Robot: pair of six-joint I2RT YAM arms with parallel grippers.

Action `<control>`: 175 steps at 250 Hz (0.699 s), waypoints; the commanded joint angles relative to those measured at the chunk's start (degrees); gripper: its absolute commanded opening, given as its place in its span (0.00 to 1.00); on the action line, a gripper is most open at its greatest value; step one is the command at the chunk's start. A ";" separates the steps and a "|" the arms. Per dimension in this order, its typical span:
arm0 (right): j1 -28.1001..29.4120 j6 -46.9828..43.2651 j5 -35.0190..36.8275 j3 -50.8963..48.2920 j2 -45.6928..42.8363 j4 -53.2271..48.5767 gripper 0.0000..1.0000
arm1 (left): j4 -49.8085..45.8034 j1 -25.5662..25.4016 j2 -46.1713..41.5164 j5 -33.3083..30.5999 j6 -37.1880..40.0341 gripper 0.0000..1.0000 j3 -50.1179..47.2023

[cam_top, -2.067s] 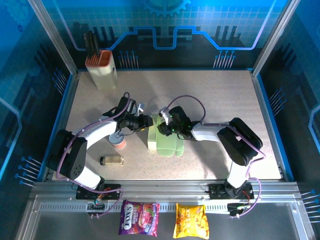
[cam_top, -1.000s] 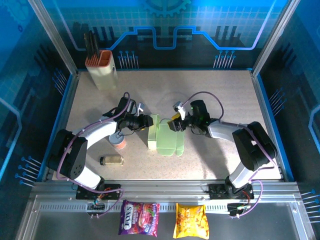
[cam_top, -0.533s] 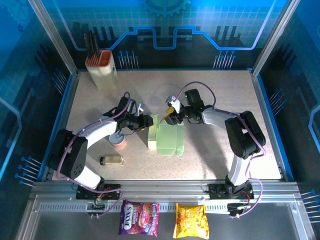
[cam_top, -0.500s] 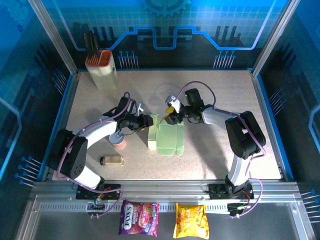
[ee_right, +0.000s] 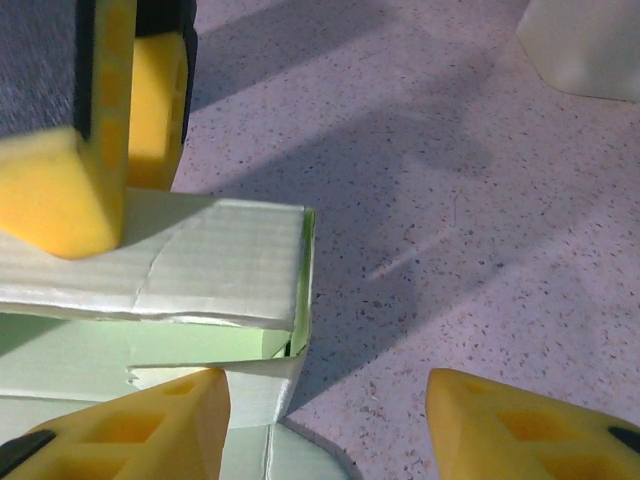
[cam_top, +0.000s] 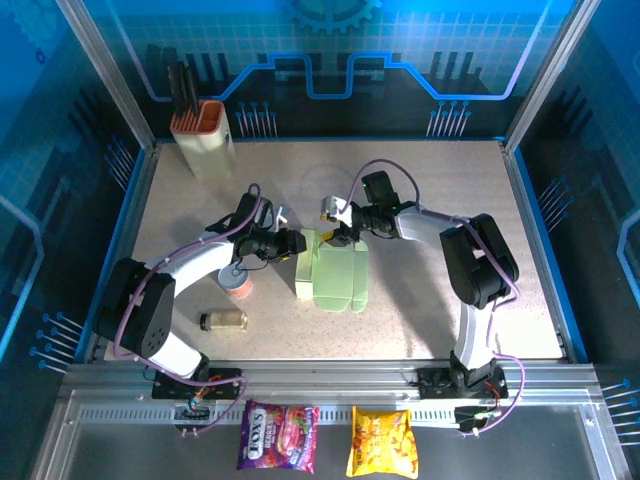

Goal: Fold the paper box

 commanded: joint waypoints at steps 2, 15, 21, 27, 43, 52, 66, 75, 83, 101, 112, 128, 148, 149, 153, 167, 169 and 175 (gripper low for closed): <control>0.28 -6.51 -2.49 2.14 2.72 -2.46 0.56 | -5.03 -0.02 0.96 -1.38 1.33 0.36 -0.05; 0.30 -7.77 -2.43 2.40 3.52 -2.86 0.56 | -4.99 -0.01 0.88 -1.40 1.30 0.36 -0.13; 0.36 -7.92 -2.41 2.64 3.83 -2.86 0.56 | -4.97 0.03 0.88 -1.42 1.28 0.36 -0.27; 0.46 -8.34 -1.83 2.94 4.05 -3.32 0.55 | -4.89 0.03 0.85 -1.36 1.24 0.36 -0.31; 0.78 -8.29 -1.02 3.64 4.57 -3.39 0.55 | -4.79 -0.07 0.96 -1.35 1.11 0.36 -0.49; 1.02 -7.81 -0.39 3.83 4.90 -2.93 0.55 | -4.60 -0.03 1.03 -1.40 1.08 0.36 -0.60; 1.44 -7.78 0.04 4.23 5.28 -2.76 0.54 | -4.48 0.01 1.21 -1.22 1.03 0.36 -0.58; 1.78 -7.65 0.32 4.52 5.51 -2.73 0.54 | -4.39 -0.02 1.34 -1.06 0.96 0.36 -0.57; 2.07 -7.70 0.44 4.77 5.70 -2.92 0.53 | -4.31 -0.04 1.30 -1.02 0.98 0.36 -0.60; 2.83 -8.10 0.71 5.37 6.05 -3.69 0.51 | -4.13 0.03 1.22 -0.92 0.98 0.36 -0.57; 3.26 -8.25 1.12 5.70 6.26 -4.06 0.50 | -4.01 0.03 1.18 -0.83 1.07 0.36 -0.66; 3.80 -8.24 1.84 6.04 6.45 -4.44 0.47 | -3.97 -0.02 1.22 -0.65 1.15 0.36 -0.61; 4.14 -7.92 2.44 6.23 6.53 -4.46 0.42 | -3.78 -0.02 1.27 -0.40 1.38 0.36 -0.57; 4.17 -7.91 2.45 6.20 6.53 -4.45 0.42 | -3.74 0.01 1.29 -0.35 1.36 0.36 -0.57; 4.21 -7.82 2.42 6.18 6.53 -4.48 0.41 | -3.78 0.01 1.29 -0.35 1.33 0.36 -0.62; 4.36 -7.66 2.59 6.13 6.44 -4.50 0.39 | -3.61 0.07 1.23 -0.21 1.42 0.36 -0.67; 4.42 -7.66 2.67 6.12 6.44 -4.52 0.39 | -3.61 0.04 1.14 -0.23 1.42 0.36 -0.77; 4.34 -7.77 2.73 6.08 6.44 -4.64 0.39 | -3.54 0.08 1.06 -0.18 1.42 0.36 -0.84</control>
